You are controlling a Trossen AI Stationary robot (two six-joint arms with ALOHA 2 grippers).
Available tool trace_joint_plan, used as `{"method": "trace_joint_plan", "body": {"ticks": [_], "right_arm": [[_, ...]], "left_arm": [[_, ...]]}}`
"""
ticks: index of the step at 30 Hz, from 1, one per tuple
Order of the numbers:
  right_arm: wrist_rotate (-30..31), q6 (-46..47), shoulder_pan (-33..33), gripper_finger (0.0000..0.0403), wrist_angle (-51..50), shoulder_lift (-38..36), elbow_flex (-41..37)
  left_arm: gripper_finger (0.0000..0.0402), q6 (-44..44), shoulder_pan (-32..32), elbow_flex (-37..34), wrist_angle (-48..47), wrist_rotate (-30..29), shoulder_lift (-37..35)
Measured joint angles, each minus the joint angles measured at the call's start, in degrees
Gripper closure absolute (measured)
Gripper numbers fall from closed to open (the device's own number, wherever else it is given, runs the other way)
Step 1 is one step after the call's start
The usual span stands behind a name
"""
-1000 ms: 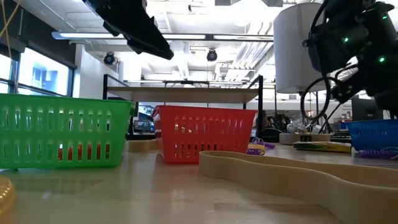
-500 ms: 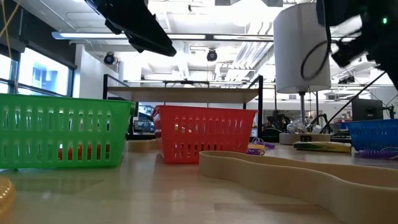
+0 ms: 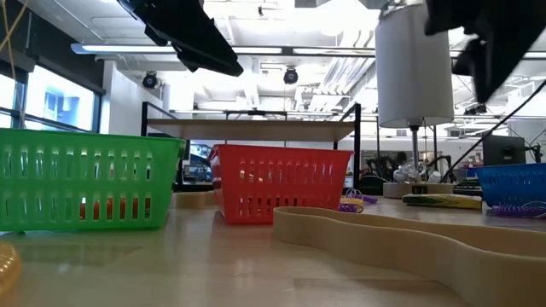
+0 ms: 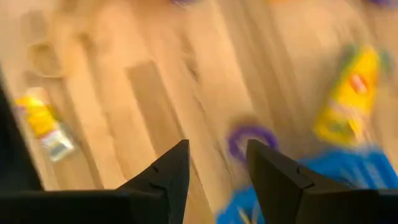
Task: Pick & Place Office Desk Supplies
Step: Put the violet spring keychain into the green bin
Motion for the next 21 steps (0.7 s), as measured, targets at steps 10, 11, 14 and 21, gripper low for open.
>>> {"method": "trace_joint_plan", "body": {"ticks": [10, 11, 14, 21], "right_arm": [[1.3, -7.4, 7.1, 0.0254, 6.5, 10.6, -2.0], [1.3, -6.9, 7.6, 0.0254, 6.5, 11.6, -2.4], [1.1, -4.7, 8.0, 0.0254, 6.1, 14.9, -2.9], [0.2, 3.9, 4.7, 0.0254, 2.5, 20.0, -3.0]], "left_arm": [[0.0256, -0.2, -0.7, -0.1, -0.1, 0.0, 0.0], [0.0256, -0.1, -0.8, -0.2, -0.2, 0.0, 0.0], [0.0256, 0.1, -0.8, -0.2, 0.0, 0.0, 0.0], [0.0256, 0.1, -0.7, -0.2, 0.4, 0.0, 0.0]]}}
